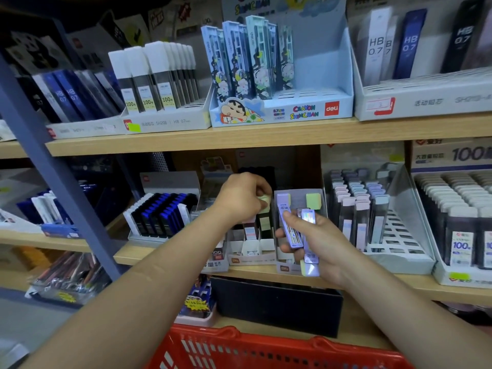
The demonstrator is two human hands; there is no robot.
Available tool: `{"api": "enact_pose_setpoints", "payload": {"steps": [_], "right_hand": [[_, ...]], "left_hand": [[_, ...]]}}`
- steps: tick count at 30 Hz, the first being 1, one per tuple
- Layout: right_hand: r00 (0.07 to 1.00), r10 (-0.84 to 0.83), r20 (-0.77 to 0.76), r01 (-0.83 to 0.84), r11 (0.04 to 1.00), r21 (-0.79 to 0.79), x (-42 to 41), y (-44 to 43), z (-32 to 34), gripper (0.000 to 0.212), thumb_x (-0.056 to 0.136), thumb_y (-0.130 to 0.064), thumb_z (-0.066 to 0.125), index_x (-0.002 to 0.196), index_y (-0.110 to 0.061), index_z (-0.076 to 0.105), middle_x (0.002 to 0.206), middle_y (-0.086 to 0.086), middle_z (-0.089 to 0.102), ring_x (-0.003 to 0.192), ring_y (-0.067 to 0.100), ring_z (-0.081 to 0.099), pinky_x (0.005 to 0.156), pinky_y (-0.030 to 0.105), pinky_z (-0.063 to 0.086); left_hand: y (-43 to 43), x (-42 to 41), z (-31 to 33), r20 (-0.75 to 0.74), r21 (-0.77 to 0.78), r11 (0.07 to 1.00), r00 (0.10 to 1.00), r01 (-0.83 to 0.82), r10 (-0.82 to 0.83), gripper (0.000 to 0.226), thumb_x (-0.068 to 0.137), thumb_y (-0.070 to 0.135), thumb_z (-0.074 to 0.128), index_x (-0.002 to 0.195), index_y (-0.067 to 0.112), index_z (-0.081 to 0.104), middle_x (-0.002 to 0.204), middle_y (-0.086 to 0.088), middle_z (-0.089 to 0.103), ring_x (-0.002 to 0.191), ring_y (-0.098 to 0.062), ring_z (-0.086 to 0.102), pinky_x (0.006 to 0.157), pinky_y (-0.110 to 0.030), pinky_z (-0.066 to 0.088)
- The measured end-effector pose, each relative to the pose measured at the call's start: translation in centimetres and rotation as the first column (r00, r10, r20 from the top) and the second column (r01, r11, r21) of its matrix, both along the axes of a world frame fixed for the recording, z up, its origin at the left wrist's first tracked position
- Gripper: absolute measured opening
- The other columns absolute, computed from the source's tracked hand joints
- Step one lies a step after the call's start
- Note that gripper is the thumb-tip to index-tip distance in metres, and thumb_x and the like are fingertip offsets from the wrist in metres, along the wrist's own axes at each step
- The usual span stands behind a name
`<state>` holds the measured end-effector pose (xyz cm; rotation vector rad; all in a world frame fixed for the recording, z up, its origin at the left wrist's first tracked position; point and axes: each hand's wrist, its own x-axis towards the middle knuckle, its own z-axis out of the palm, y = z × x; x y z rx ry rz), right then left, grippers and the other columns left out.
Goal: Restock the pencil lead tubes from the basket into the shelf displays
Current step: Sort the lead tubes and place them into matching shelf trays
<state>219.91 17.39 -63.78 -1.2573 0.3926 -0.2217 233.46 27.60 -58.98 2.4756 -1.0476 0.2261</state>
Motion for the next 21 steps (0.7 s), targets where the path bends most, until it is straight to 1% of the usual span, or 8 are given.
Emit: {"api": "enact_pose_setpoints", "payload": {"steps": [3, 5, 7, 9, 12, 14, 16, 21], "right_hand": [[1.000, 0.021, 0.002, -0.021, 1.000, -0.009, -0.1, 0.1, 0.2, 0.023, 0.093, -0.026, 0.066, 0.110, -0.012, 0.064, 0.075, 0.006, 0.072, 0.053, 0.016, 0.063, 0.040, 0.019, 0.038], [0.999, 0.035, 0.003, -0.035, 0.999, -0.006, -0.1, 0.1, 0.2, 0.026, 0.091, -0.026, 0.067, 0.111, -0.010, 0.064, 0.074, 0.007, 0.070, 0.052, 0.017, 0.060, 0.039, 0.019, 0.037], [0.998, 0.060, 0.011, -0.060, 0.998, 0.009, -0.1, 0.2, 0.3, 0.028, 0.090, -0.027, 0.068, 0.111, -0.008, 0.064, 0.075, 0.009, 0.069, 0.052, 0.018, 0.059, 0.038, 0.019, 0.035], [0.996, 0.086, 0.010, -0.086, 0.996, 0.020, -0.1, 0.3, 0.5, 0.027, 0.091, -0.026, 0.067, 0.109, -0.007, 0.065, 0.075, 0.010, 0.068, 0.052, 0.018, 0.058, 0.037, 0.018, 0.033], [0.986, 0.164, 0.007, -0.164, 0.978, 0.126, -0.2, 0.6, 1.1, 0.022, 0.095, -0.021, 0.054, 0.103, -0.004, 0.065, 0.075, 0.012, 0.065, 0.052, 0.018, 0.055, 0.035, 0.018, 0.031], [0.974, 0.226, 0.025, -0.225, 0.944, 0.240, -0.4, 0.7, 1.4, 0.027, 0.092, -0.018, 0.045, 0.101, -0.002, 0.065, 0.077, 0.012, 0.062, 0.054, 0.018, 0.053, 0.034, 0.018, 0.031], [0.966, 0.258, 0.026, -0.255, 0.926, 0.277, -0.7, 0.7, 1.5, 0.029, 0.089, -0.017, 0.041, 0.105, -0.003, 0.062, 0.078, 0.011, 0.061, 0.057, 0.019, 0.054, 0.034, 0.018, 0.030], [0.956, 0.292, 0.021, -0.290, 0.939, 0.184, -1.4, 1.2, 2.2, 0.015, 0.095, -0.017, 0.056, 0.101, -0.006, 0.065, 0.089, 0.015, 0.068, 0.064, 0.025, 0.065, 0.035, 0.018, 0.036]], "left_hand": [[0.7, -0.3, 0.2, -0.011, -0.074, 0.997, 1.000, 0.009, -0.010, 0.018, 0.085, 0.018, 0.070, 0.102, 0.022, 0.073, 0.090, 0.013, 0.063, 0.082, 0.000, 0.054, 0.069, -0.005, 0.037], [1.4, -1.1, 0.5, -0.017, -0.195, 0.980, 0.999, 0.034, -0.038, 0.015, 0.090, 0.020, 0.064, 0.101, 0.019, 0.074, 0.088, 0.014, 0.064, 0.078, 0.003, 0.054, 0.064, 0.000, 0.035], [2.3, -2.3, 0.8, -0.116, -0.306, 0.950, 0.988, 0.062, -0.102, 0.016, 0.093, 0.026, 0.061, 0.098, 0.019, 0.074, 0.081, 0.013, 0.067, 0.072, 0.006, 0.057, 0.065, -0.007, 0.040], [3.0, -3.6, 0.8, -0.298, -0.366, 0.927, 0.932, 0.086, -0.204, 0.016, 0.092, 0.028, 0.063, 0.098, 0.017, 0.073, 0.077, -0.001, 0.071, 0.063, -0.002, 0.059, 0.062, -0.020, 0.049], [4.0, -4.8, 0.3, -0.504, -0.474, 0.881, 0.817, 0.010, -0.281, 0.016, 0.086, 0.012, 0.071, 0.102, 0.011, 0.071, 0.078, -0.011, 0.072, 0.065, -0.013, 0.062, 0.064, -0.024, 0.055], [4.6, -4.8, 0.2, -0.551, -0.557, 0.828, 0.776, -0.068, -0.307, 0.014, 0.085, 0.004, 0.070, 0.096, 0.014, 0.071, 0.076, -0.011, 0.072, 0.068, -0.017, 0.065, 0.069, -0.027, 0.057], [5.3, -4.8, 0.2, -0.584, -0.629, 0.765, 0.733, -0.137, -0.349, 0.015, 0.086, 0.000, 0.067, 0.094, 0.013, 0.070, 0.080, -0.014, 0.072, 0.073, -0.024, 0.068, 0.070, -0.029, 0.059], [6.8, -5.2, 0.7, -0.595, -0.733, 0.648, 0.657, -0.207, -0.463, 0.016, 0.091, -0.004, 0.055, 0.089, 0.010, 0.063, 0.071, -0.003, 0.068, 0.066, -0.017, 0.068, 0.062, -0.026, 0.056]]}}
